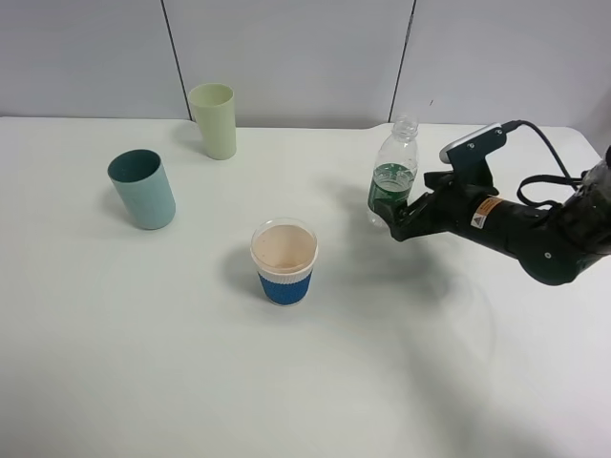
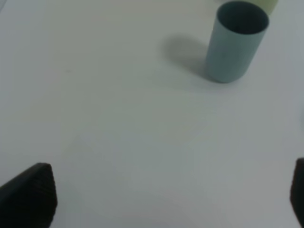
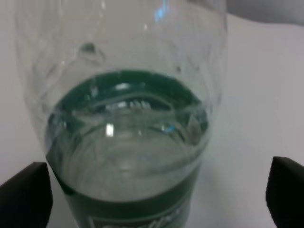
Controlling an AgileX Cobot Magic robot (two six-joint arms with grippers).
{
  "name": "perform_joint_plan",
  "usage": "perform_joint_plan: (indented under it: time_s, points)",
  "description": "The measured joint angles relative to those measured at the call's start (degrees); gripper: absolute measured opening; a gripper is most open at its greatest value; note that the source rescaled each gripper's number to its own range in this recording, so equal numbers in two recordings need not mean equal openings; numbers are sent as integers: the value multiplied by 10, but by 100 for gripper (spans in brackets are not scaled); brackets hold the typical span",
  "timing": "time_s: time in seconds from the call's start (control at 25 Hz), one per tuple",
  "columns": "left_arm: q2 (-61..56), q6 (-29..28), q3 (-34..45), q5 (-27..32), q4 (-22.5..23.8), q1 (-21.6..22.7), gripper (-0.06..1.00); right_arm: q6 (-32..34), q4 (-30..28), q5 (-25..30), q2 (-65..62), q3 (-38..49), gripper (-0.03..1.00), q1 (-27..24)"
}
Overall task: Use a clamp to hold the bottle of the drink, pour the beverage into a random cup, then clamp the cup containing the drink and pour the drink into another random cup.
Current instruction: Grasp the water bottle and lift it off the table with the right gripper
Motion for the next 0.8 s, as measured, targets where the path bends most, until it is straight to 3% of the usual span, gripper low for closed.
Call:
perform_joint_plan:
  time_s: [0.24, 0.8]
  points:
    - [0, 0, 0, 0, 0, 0, 100, -5, 0, -40, 22, -3, 80, 0]
    - [0, 0, 0, 0, 0, 0, 100, -10, -76, 14, 66, -89, 80, 0]
